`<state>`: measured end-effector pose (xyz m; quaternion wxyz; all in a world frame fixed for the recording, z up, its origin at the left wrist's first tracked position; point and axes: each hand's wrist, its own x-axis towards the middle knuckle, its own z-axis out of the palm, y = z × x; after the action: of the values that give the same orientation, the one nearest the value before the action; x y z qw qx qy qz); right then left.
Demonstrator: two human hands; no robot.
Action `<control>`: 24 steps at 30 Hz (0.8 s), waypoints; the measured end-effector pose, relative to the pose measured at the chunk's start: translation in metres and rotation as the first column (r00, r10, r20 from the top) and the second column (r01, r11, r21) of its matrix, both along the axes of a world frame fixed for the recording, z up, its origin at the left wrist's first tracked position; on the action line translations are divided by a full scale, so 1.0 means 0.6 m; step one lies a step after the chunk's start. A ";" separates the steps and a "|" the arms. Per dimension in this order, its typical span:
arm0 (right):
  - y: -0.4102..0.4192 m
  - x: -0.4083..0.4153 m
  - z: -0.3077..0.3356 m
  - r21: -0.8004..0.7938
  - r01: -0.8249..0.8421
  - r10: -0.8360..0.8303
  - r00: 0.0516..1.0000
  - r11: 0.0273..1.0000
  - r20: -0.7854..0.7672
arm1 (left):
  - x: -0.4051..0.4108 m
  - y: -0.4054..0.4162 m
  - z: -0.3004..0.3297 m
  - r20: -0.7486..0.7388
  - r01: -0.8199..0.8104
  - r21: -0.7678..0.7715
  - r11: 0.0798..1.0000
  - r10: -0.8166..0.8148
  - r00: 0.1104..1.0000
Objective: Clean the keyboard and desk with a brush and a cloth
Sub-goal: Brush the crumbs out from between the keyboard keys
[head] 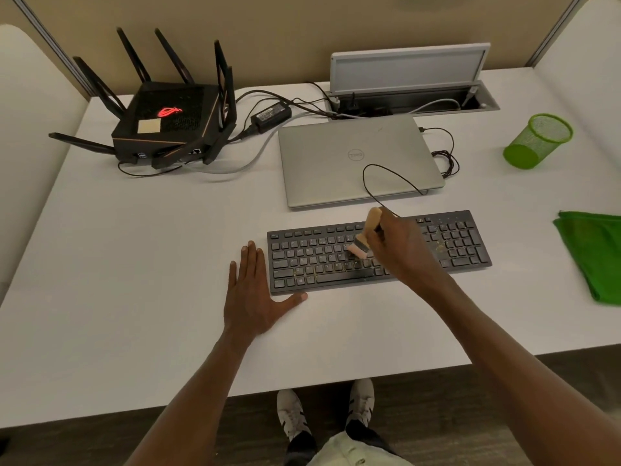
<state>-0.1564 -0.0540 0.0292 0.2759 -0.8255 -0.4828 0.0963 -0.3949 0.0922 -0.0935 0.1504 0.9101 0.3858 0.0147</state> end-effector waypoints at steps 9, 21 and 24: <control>-0.021 0.039 -0.006 -0.093 -0.242 0.249 0.965 0.966 0.079 | -0.001 -0.001 0.001 -0.008 -0.002 -0.008 1.000 0.002 1.000; -0.026 0.049 -0.013 -0.073 -0.227 0.230 0.972 0.971 0.039 | -0.001 0.000 0.000 -0.010 -0.001 -0.006 1.000 0.001 1.000; -0.038 0.066 -0.004 -0.109 -0.161 0.173 0.979 0.981 0.111 | -0.001 0.000 0.000 -0.004 -0.004 -0.008 1.000 0.004 1.000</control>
<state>-0.1171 -0.0767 0.0265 0.1960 -0.7991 -0.5607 0.0930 -0.3955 0.0920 -0.0937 0.1533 0.9087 0.3880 0.0115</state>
